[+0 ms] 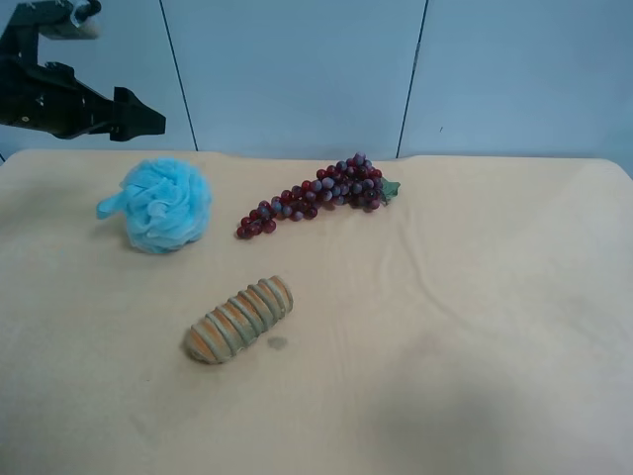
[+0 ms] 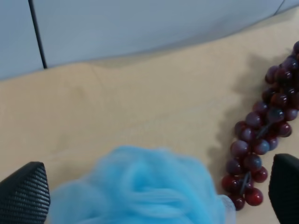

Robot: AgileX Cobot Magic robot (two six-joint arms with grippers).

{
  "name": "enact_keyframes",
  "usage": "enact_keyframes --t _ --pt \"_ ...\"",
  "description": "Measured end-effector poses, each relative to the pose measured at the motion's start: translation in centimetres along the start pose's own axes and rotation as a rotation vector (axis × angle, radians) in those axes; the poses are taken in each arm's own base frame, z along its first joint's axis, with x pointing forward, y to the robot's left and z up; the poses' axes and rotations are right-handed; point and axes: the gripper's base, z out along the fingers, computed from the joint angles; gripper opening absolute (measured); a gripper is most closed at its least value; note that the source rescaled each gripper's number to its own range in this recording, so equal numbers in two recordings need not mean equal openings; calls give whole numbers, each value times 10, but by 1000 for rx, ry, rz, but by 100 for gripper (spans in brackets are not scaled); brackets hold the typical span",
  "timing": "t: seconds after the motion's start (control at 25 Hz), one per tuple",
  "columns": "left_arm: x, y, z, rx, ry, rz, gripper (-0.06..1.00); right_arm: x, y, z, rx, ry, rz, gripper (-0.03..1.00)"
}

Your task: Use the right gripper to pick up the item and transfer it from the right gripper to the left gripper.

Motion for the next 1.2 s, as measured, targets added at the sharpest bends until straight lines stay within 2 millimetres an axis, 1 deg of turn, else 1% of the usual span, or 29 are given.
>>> enact_keyframes --t 0.2,0.32,0.48,0.8,0.96,1.2 --pt "-19 -14 -41 -14 -21 3 100 0 0 0 0 0 0 100" --pt "-25 -24 -63 -6 -16 -2 100 0 0 0 0 0 0 100" --pt "-28 -40 -93 40 17 -43 100 0 0 0 0 0 0 100" --pt "-22 -74 -153 114 104 -27 100 0 0 0 0 0 0 100" --pt "-18 -91 -189 121 94 2 100 0 0 0 0 0 0 100" --pt "-5 -115 -238 98 66 48 100 0 0 0 0 0 0 100"
